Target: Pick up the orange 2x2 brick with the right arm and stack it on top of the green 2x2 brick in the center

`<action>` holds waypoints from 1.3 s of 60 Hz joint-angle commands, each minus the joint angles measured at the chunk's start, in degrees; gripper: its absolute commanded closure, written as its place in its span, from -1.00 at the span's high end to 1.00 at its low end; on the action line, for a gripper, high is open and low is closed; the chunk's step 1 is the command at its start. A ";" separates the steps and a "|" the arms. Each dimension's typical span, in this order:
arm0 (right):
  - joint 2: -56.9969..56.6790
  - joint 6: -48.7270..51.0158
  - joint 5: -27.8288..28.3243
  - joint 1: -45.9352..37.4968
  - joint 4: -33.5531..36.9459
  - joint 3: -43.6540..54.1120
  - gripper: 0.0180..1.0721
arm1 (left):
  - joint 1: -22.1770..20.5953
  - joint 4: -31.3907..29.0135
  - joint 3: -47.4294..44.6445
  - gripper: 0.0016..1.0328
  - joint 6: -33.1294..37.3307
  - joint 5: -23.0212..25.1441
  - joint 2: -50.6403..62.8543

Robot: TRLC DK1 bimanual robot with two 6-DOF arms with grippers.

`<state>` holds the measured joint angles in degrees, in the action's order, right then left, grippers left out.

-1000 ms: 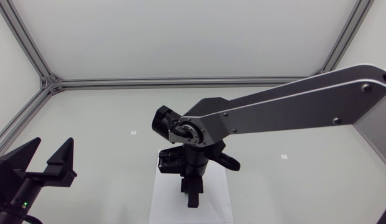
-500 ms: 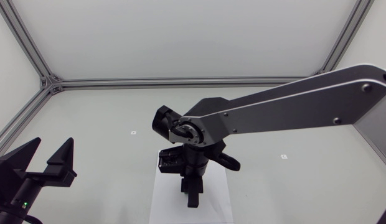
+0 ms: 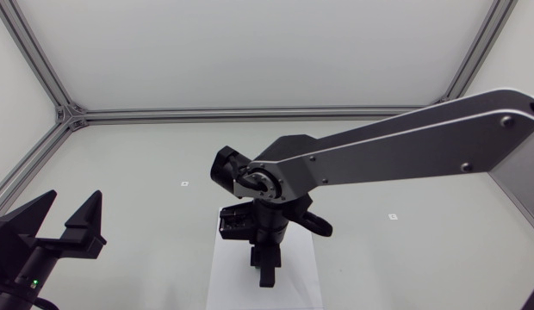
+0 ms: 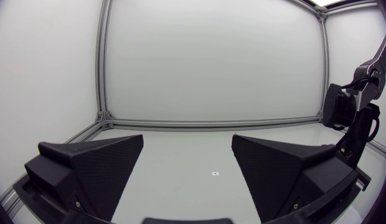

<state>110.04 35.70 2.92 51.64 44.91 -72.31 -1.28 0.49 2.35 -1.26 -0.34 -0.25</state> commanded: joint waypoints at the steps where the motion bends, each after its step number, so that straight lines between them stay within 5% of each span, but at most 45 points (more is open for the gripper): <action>1: 1.14 -1.25 0.16 -0.31 0.53 1.74 -0.29 | 0.14 -0.84 -2.35 0.92 0.73 0.25 -0.45; 40: 0.70 -0.99 0.16 -0.57 0.36 2.09 -0.09 | 0.14 -0.84 -2.35 0.92 0.73 0.25 -0.45; 78: 0.62 -0.81 0.25 -0.66 0.45 2.00 -0.16 | 0.14 -0.84 -2.35 0.92 0.73 0.34 -0.45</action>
<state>110.04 35.75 2.98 51.35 44.93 -71.22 -1.28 0.49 2.35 -1.26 -0.34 -0.25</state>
